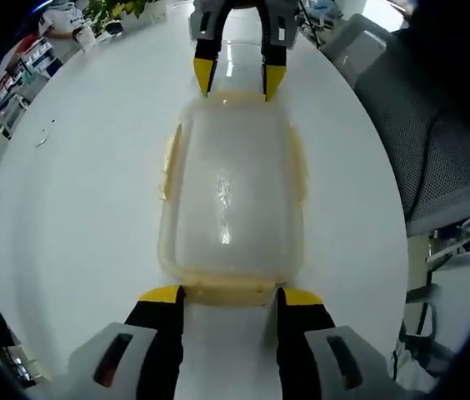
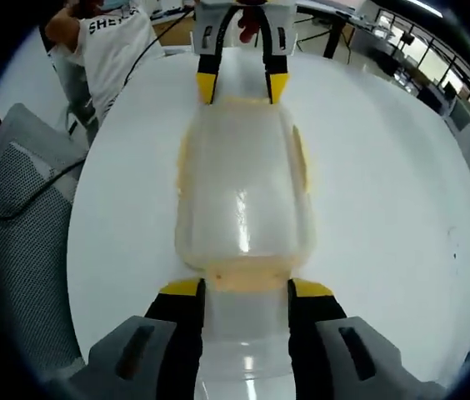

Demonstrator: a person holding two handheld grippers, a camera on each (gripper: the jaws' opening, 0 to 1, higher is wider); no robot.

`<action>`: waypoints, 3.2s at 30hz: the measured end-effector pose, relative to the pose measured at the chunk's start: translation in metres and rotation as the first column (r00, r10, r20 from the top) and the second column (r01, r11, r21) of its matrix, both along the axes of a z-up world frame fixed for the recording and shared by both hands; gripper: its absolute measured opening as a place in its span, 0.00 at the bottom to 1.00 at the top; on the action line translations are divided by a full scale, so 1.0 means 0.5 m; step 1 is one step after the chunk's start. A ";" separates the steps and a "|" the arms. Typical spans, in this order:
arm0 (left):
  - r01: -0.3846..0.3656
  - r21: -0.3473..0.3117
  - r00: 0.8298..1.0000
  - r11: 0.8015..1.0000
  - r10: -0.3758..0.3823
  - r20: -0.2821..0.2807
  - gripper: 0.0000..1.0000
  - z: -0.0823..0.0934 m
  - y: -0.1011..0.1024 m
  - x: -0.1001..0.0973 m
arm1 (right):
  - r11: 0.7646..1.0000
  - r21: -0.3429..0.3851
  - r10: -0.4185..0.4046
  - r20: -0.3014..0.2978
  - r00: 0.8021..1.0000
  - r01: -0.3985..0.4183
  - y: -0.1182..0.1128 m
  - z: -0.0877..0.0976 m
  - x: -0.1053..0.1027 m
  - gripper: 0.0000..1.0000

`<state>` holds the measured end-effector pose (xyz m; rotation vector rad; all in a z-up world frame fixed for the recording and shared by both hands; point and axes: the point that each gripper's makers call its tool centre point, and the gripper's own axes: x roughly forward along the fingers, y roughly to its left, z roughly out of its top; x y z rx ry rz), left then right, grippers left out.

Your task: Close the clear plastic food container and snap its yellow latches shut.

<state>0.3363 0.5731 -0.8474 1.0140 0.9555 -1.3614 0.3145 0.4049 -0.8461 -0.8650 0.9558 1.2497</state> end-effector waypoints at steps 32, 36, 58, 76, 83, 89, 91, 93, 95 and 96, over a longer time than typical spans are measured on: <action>-0.060 -0.058 0.998 0.996 0.059 -0.027 0.33 0.007 0.001 -0.046 | 0.998 -0.012 0.062 -0.061 0.996 -0.063 -0.002 0.001 -0.020 0.35; -0.058 -0.056 0.998 0.997 0.056 -0.032 0.32 0.015 0.000 -0.051 | 0.997 -0.017 0.069 -0.058 0.996 -0.070 -0.002 0.002 -0.023 0.35; -0.063 -0.031 0.998 0.998 0.062 -0.003 0.33 0.004 0.004 -0.048 | 0.996 -0.042 0.079 -0.006 0.997 -0.079 0.003 -0.002 -0.017 0.35; -0.049 -0.037 0.999 0.998 0.049 -0.001 0.33 0.016 -0.004 -0.043 | 0.991 -0.075 0.111 -0.034 0.993 -0.113 -0.002 -0.003 -0.019 0.35; -0.055 -0.044 0.998 0.998 0.054 -0.011 0.32 0.030 -0.004 -0.054 | 0.991 -0.046 0.122 -0.043 0.992 -0.124 -0.001 0.017 -0.028 0.35; -0.049 -0.042 0.999 0.998 0.049 0.002 0.33 0.058 -0.007 -0.052 | 0.991 -0.048 0.125 -0.019 0.992 -0.126 -0.003 0.040 -0.025 0.35; -0.047 -0.040 0.999 0.998 0.047 0.007 0.33 0.067 -0.007 -0.048 | 0.991 -0.046 0.123 -0.016 0.992 -0.124 -0.003 0.051 -0.025 0.35; -0.046 -0.039 0.999 0.998 0.047 0.012 0.33 0.077 -0.008 -0.047 | 0.992 -0.045 0.121 -0.015 0.993 -0.122 -0.004 0.061 -0.022 0.35; -0.047 -0.036 0.999 0.998 0.048 0.010 0.33 0.086 -0.009 -0.048 | 0.991 -0.040 0.123 -0.021 0.992 -0.124 -0.005 0.072 -0.022 0.35; -0.048 -0.036 0.999 0.998 0.049 0.012 0.33 0.090 -0.009 -0.047 | 0.991 -0.039 0.124 -0.022 0.992 -0.125 -0.006 0.076 -0.021 0.35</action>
